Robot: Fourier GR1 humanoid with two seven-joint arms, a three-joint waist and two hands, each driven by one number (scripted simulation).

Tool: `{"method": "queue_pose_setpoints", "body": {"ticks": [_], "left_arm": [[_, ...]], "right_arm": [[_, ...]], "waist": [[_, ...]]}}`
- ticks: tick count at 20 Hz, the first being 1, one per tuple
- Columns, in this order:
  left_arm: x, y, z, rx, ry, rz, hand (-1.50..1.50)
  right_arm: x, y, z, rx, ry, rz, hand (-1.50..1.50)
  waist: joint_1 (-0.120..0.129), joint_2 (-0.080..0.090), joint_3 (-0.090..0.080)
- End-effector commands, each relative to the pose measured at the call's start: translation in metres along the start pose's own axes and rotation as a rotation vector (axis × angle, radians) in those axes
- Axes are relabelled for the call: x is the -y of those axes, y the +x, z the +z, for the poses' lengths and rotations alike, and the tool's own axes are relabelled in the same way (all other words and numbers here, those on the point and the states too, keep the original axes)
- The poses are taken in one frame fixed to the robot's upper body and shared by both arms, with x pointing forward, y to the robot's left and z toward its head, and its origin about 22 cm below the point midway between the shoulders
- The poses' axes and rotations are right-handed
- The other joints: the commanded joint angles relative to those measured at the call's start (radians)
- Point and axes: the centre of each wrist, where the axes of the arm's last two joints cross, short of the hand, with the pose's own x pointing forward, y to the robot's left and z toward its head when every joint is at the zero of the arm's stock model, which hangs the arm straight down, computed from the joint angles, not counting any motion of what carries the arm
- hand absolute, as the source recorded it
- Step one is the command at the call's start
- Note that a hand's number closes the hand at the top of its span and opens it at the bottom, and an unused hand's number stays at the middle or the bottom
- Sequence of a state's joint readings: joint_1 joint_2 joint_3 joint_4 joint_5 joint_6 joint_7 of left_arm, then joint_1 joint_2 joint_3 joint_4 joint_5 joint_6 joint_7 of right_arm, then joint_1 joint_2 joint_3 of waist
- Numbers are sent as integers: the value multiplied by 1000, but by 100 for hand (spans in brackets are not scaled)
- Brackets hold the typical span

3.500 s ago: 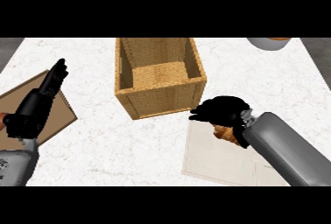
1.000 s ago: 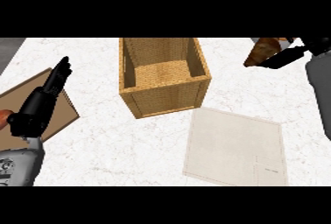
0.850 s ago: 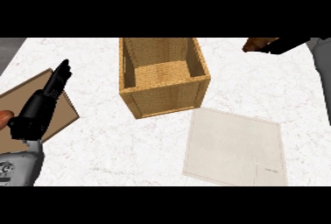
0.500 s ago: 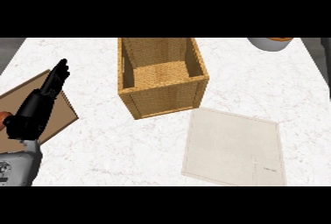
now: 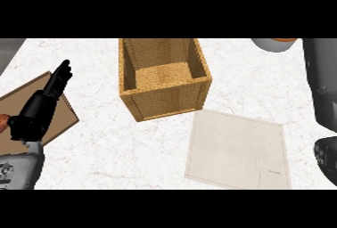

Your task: Pick the croissant from the placemat and place it in the basket

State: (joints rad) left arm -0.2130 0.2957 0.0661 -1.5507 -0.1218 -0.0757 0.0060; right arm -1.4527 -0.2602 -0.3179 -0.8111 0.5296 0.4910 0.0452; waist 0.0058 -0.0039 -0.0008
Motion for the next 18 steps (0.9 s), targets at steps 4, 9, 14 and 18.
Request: {"method": "queue_pose_setpoints", "body": {"ticks": [4,9,14,18], "left_arm": [[-7,7,-3,10,4,0,0],[-12,-5,10,1,-3,-7,0],[-13,7,0,11,6,-2,0],[-15,1,-1,18,11,-10,0]], "right_arm": [[-36,44,-27,-67,101,-15,150],[-57,42,-36,-141,208,53,150],[-70,49,-37,-209,276,124,150],[-100,58,-40,-258,308,361,150]], "waist": [[7,3,0],[11,5,0],[-1,2,1],[-2,2,0]]}}
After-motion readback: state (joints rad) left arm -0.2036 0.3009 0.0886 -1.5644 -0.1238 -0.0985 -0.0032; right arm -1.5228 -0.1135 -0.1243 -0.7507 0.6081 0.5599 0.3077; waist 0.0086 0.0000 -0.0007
